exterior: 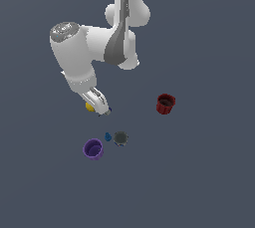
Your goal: Pick up a designated object from a clutter of objects.
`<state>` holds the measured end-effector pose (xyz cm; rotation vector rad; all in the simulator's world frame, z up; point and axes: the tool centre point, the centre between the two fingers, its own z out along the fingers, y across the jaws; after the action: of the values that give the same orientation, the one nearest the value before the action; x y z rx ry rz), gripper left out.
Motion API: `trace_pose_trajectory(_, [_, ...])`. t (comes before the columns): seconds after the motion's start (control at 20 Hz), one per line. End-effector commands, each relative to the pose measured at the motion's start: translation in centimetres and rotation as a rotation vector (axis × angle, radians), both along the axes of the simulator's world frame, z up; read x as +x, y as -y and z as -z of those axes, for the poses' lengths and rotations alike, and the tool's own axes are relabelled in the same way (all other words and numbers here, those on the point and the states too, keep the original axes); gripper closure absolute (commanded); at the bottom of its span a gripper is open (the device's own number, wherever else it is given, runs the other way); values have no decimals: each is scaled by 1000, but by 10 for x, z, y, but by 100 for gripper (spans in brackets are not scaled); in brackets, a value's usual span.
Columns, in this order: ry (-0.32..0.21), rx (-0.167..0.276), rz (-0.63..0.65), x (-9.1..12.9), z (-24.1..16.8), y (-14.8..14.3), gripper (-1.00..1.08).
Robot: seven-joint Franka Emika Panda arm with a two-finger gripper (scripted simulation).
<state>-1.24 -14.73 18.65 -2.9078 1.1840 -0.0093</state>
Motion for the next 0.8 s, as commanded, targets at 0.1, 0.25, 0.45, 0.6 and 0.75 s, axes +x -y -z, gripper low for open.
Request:
trace_pose_trajectory(0.1, [0, -1, 0, -18, -33, -20, 108])
trace_pose_trajectory(0.25, [-1, -2, 0, -29, -55, -33, 108])
trace_pose_trajectory(0.45, [-2, -3, -1, -45, -86, -51, 108])
trace_pose_trajectory(0.6, [-3, -5, -1, -58, -110, -66, 108])
trace_pose_trajectory(0.75, [-4, -5, -1, -69, -133, -80, 108])
